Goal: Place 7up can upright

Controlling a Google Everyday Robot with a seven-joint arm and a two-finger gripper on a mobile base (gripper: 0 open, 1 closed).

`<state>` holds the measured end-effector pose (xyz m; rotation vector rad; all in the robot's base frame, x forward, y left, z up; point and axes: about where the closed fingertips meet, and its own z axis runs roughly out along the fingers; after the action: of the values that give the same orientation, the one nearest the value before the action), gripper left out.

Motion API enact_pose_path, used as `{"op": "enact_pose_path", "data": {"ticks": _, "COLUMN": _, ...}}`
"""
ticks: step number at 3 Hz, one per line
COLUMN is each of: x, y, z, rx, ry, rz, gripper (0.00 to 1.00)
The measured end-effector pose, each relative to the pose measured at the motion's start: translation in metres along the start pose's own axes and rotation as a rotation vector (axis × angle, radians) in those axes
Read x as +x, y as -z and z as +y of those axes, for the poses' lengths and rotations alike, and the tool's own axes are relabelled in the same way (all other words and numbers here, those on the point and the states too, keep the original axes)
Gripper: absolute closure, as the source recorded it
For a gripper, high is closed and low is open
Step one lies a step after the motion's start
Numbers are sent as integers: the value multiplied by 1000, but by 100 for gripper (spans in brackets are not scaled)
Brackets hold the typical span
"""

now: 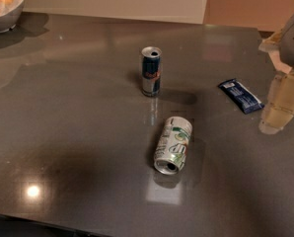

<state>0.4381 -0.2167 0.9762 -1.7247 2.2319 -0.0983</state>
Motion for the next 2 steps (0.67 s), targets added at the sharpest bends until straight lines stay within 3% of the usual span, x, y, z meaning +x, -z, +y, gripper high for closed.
{"op": "enact_pose_path", "data": {"ticks": 1, "x": 0, "y": 0, "z": 0, "rx": 0, "ry": 0, "rz": 0, "gripper": 0}}
{"op": "enact_pose_path", "data": {"ticks": 2, "x": -15, "y": -4, "z": 3, "rx": -44, "ry": 62, "rz": -18, "gripper": 0}}
